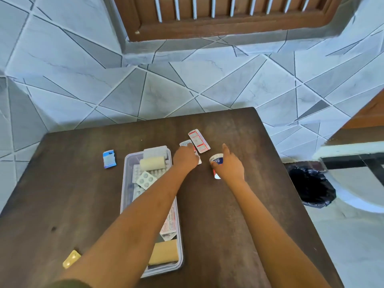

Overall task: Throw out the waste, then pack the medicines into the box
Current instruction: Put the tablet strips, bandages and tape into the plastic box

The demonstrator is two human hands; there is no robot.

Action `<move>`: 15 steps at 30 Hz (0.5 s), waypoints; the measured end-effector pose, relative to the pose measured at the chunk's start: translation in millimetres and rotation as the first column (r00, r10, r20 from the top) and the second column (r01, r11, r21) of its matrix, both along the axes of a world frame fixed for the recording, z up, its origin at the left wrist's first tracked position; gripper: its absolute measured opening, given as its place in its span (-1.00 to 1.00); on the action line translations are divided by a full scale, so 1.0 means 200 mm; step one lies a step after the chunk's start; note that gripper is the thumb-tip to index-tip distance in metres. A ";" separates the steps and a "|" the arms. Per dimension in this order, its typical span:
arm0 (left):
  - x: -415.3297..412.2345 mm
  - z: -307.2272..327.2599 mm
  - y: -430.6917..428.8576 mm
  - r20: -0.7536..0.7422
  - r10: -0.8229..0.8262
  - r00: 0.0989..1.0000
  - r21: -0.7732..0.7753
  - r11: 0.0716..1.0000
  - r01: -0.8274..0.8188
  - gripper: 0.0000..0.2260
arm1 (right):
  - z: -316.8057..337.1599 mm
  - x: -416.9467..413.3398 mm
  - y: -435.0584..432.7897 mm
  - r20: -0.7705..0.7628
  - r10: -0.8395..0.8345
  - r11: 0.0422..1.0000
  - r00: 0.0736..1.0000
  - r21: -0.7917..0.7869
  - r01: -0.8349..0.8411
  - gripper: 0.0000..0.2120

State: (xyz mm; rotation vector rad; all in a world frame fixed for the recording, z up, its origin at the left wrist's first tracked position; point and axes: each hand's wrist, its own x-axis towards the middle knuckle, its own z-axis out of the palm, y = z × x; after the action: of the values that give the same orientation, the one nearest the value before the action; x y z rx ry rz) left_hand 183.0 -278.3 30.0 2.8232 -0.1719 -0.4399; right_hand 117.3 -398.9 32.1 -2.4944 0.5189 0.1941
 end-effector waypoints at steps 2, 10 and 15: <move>0.03 -0.07 -0.02 -0.030 0.040 0.999 0.026 0.999 -0.040 -0.54 | -0.03 0.01 -0.02 -0.017 -0.043 0.998 0.999 0.036 0.044 -0.35; 0.07 -0.10 -0.03 -0.105 0.298 0.949 -0.261 0.912 -0.315 -0.49 | -0.06 0.00 -0.02 -0.056 -0.150 0.975 0.987 0.157 0.157 -0.37; -0.01 0.08 0.05 -0.003 0.282 0.959 -0.427 0.867 -0.256 -0.57 | 0.03 -0.10 0.01 0.027 -0.192 0.943 0.981 0.283 0.177 -0.30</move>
State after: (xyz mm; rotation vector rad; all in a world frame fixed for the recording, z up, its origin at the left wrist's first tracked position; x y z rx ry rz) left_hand 180.3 -267.8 46.4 2.3805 0.1063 -0.2200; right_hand 96.5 -396.6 38.8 -2.1563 0.6516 0.1158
